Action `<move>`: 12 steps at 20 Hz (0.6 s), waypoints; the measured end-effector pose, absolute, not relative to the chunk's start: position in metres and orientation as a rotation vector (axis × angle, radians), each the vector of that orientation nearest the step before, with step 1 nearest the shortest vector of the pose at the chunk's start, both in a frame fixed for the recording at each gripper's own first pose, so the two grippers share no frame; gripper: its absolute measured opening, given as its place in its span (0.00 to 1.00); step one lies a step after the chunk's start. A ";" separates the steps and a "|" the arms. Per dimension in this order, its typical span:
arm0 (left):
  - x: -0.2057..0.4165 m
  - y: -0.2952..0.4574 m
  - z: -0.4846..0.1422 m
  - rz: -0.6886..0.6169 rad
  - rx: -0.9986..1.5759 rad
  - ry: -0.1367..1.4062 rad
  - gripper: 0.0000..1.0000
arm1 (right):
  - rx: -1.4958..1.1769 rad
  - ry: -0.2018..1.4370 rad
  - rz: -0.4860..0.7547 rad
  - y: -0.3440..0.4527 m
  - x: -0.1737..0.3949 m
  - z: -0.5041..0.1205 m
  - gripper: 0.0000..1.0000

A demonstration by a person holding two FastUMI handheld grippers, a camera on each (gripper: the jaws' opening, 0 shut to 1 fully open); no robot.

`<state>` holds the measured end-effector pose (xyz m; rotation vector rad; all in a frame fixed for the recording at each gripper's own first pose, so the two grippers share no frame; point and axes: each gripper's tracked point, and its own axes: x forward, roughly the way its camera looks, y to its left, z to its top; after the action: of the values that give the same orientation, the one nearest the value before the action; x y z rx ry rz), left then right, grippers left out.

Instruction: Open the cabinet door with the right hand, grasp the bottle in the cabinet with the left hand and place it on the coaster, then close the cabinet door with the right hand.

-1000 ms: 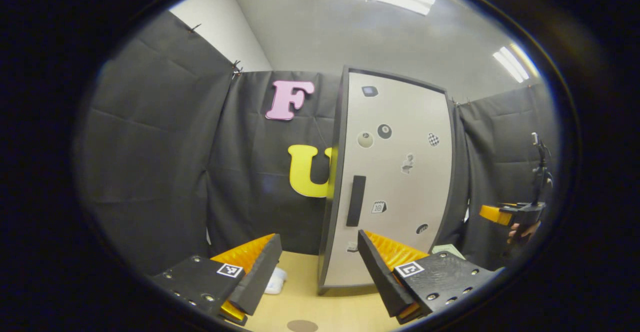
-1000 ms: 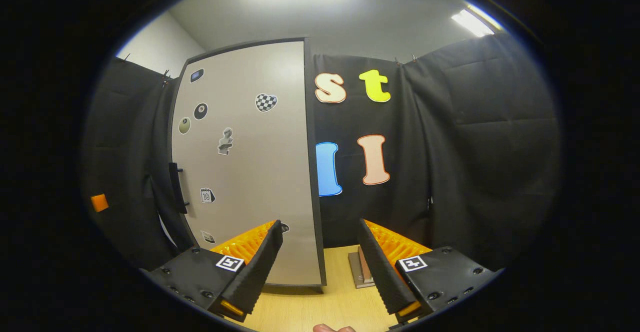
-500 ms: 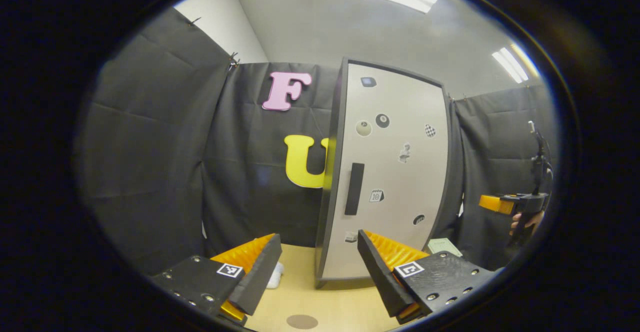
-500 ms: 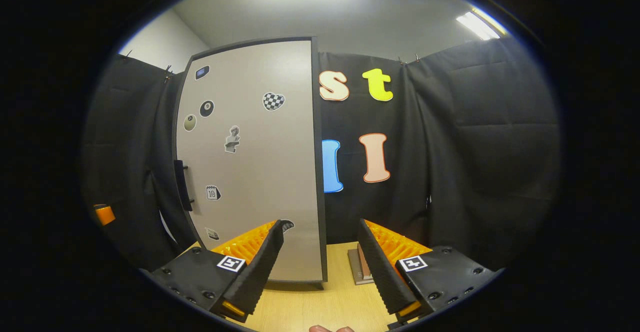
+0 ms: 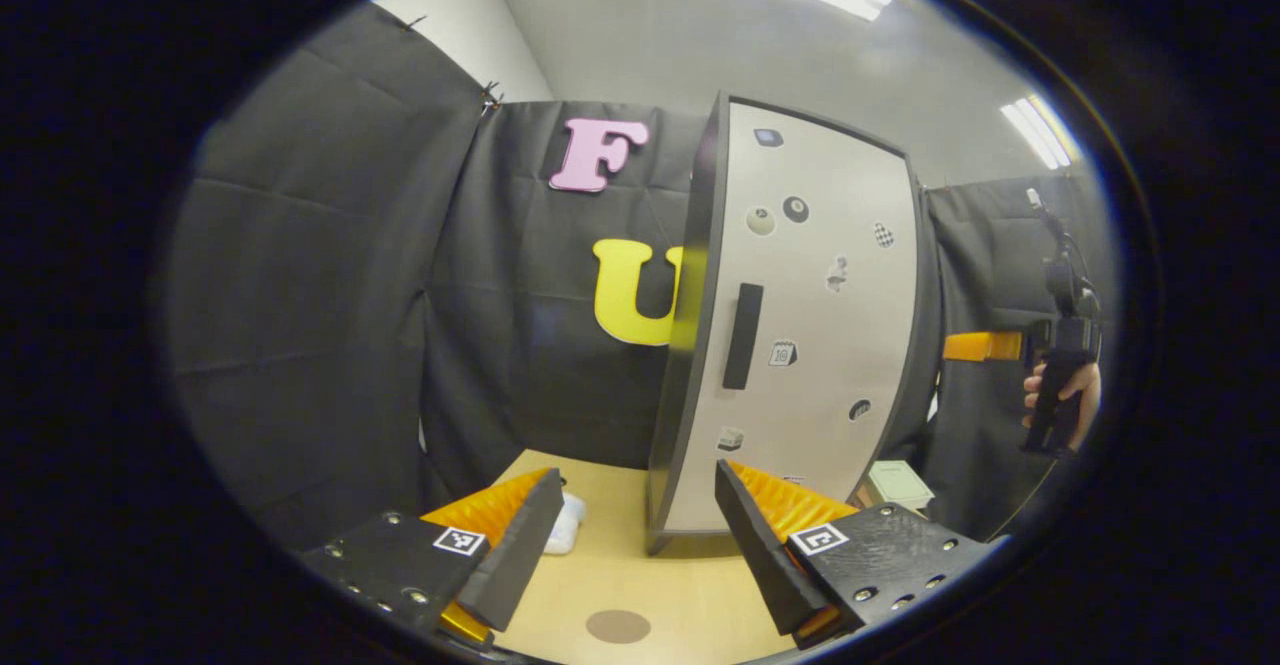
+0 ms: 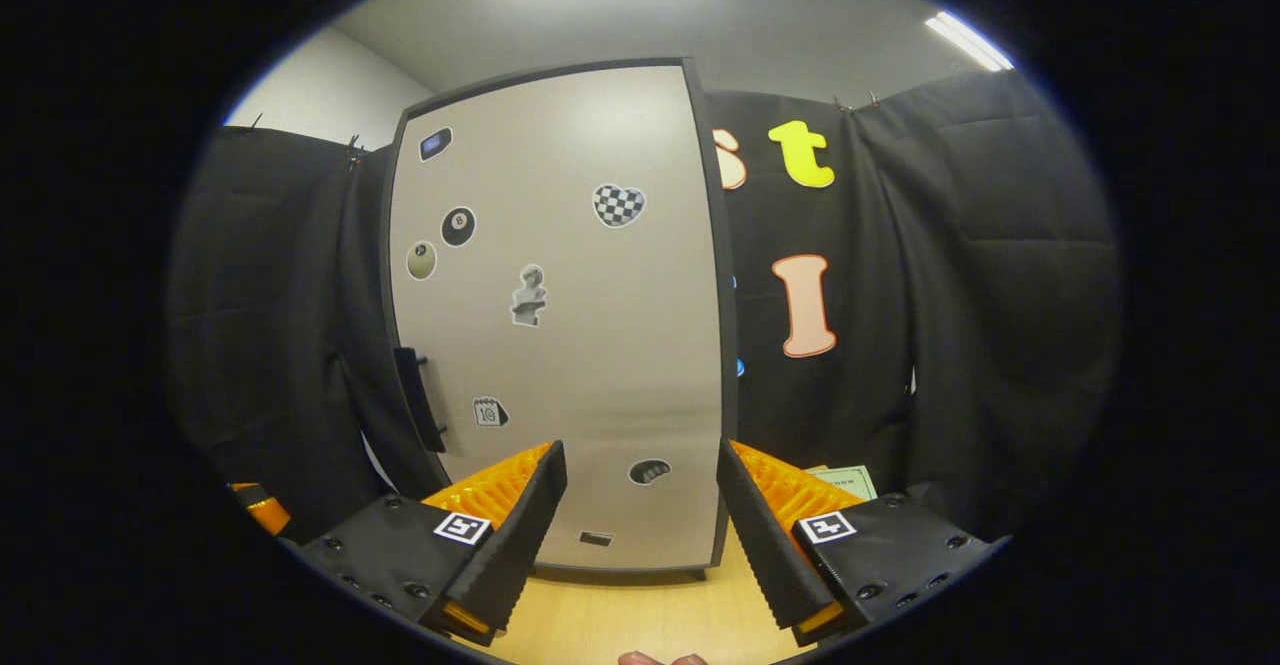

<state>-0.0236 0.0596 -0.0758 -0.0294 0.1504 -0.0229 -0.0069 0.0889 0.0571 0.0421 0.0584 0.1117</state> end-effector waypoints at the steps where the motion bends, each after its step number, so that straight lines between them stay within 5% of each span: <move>1: -0.023 0.063 -0.077 -0.023 -0.027 0.150 0.94 | 0.046 0.056 0.127 0.099 -0.002 0.062 0.93; 12: -0.036 0.112 -0.097 0.003 -0.031 0.156 0.94 | 0.026 0.023 0.334 0.252 0.028 0.082 0.98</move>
<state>-0.0358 0.1120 -0.0965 -0.0308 0.1556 0.0034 0.0285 0.2521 0.0823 0.0263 0.0227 0.3337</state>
